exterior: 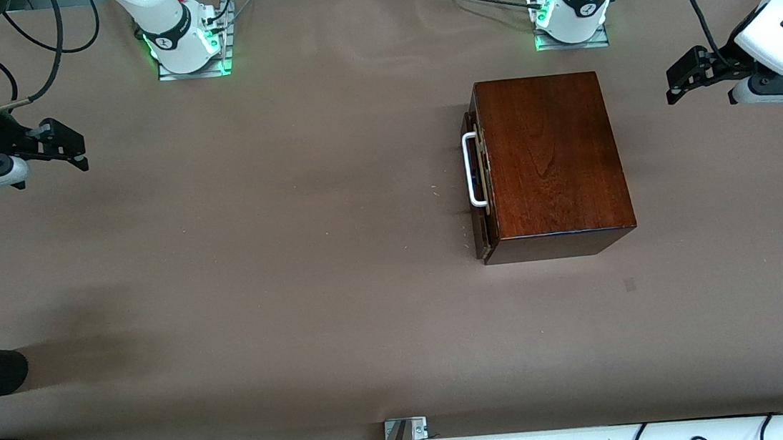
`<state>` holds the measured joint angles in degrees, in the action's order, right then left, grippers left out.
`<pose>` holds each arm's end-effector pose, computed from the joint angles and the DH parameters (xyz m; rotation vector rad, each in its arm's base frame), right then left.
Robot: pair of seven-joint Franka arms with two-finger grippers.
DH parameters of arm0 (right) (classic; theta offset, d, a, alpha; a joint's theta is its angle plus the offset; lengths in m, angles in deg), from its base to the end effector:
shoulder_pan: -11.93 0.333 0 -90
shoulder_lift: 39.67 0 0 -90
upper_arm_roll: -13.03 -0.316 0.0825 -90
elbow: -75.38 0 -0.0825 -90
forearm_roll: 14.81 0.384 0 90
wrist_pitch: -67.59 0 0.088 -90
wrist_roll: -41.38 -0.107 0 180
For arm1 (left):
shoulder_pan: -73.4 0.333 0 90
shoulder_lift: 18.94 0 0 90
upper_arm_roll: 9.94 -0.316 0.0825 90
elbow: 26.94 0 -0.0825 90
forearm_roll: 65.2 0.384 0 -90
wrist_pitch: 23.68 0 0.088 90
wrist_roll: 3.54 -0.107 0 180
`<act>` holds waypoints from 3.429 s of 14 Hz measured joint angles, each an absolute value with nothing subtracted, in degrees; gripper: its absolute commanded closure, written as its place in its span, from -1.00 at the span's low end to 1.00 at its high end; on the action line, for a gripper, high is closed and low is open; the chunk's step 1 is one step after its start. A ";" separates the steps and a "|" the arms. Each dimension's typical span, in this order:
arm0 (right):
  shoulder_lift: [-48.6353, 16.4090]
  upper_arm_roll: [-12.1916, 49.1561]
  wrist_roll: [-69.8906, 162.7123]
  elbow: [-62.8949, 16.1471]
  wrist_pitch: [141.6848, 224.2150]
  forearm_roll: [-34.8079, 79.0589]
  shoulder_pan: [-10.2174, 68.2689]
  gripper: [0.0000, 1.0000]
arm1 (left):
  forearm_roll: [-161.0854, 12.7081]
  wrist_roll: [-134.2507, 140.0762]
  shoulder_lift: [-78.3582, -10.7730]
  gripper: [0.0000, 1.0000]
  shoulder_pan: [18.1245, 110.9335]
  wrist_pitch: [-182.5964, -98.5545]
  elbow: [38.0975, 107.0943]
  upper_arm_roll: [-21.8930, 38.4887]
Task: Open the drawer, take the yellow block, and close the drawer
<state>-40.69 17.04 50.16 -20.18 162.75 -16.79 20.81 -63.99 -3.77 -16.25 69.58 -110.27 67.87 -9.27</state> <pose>0.5537 0.0434 0.5963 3.0855 0.3739 0.0150 0.5302 -0.0394 0.6058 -3.1102 0.1277 0.1490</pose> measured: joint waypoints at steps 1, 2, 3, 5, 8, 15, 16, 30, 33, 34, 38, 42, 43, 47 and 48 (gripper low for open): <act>-40.69 17.04 50.16 -20.18 162.75 -16.79 20.81 -1.00 | -63.99 -3.89 -16.32 -1.00 69.58 -110.24 67.87 -8.99; -40.69 17.04 50.16 -20.18 162.75 -16.79 20.81 -1.00 | -63.99 -3.97 -16.41 -1.00 69.56 -110.21 67.87 -8.32; -40.69 17.04 50.16 -20.18 162.75 -16.79 20.81 -1.00 | -64.00 -3.97 -16.51 -1.00 69.54 -110.20 67.87 -7.26; -40.69 17.03 50.16 -20.18 162.75 -16.79 20.80 -1.00 | -64.00 -3.76 -16.92 -1.00 69.48 -110.20 67.87 -3.63; -40.68 17.03 50.16 -20.18 162.75 -16.79 20.79 -1.00 | -64.01 1.45 -18.29 -1.00 69.28 -110.43 67.87 3.39; -40.68 17.02 50.16 -20.18 162.75 -16.79 20.78 -1.00 | -64.00 15.91 -23.67 -1.00 69.01 -117.96 67.88 14.72; -40.68 17.01 50.16 -20.18 162.75 -16.79 20.78 -1.00 | -64.00 17.70 -24.79 -1.00 68.97 -119.54 67.89 16.33; -40.68 16.94 50.16 -20.14 162.76 -16.78 20.78 -1.00 | -50.54 33.20 -41.73 -1.00 58.81 -129.11 68.62 19.21; -40.68 16.91 50.16 -20.14 162.77 -16.78 20.78 -1.00 | -47.73 33.79 -43.05 -1.00 58.86 -129.48 69.78 19.19; -40.68 16.91 50.16 -20.14 162.77 -16.78 20.78 -1.00 | -47.36 34.61 -43.35 -1.00 58.81 -129.90 70.30 19.22; -40.68 16.89 50.16 -20.14 162.79 -16.78 20.78 -1.00 | -43.66 39.49 -44.73 -1.00 57.25 -132.45 72.91 19.28; -40.69 16.88 50.16 -20.13 162.79 -16.78 20.78 -1.00 | -40.24 43.74 -46.35 -1.00 56.49 -133.61 73.74 19.38; -40.69 16.88 50.16 -20.13 162.79 -16.78 20.78 -1.00 | -39.86 45.04 -46.68 -1.00 56.03 -133.83 73.77 19.38; -40.69 16.87 50.16 -20.13 162.79 -16.78 20.78 -1.00 | -39.11 48.15 -48.27 -1.00 54.63 -134.84 74.05 19.33; -40.69 16.87 50.16 -20.14 162.79 -16.78 20.78 -1.00 | -39.10 48.26 -48.70 -1.00 54.65 -134.89 74.06 19.23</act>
<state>-40.69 16.87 50.16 -20.14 162.79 -16.78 20.78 -39.10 48.26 -48.70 54.65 -134.89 74.06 19.23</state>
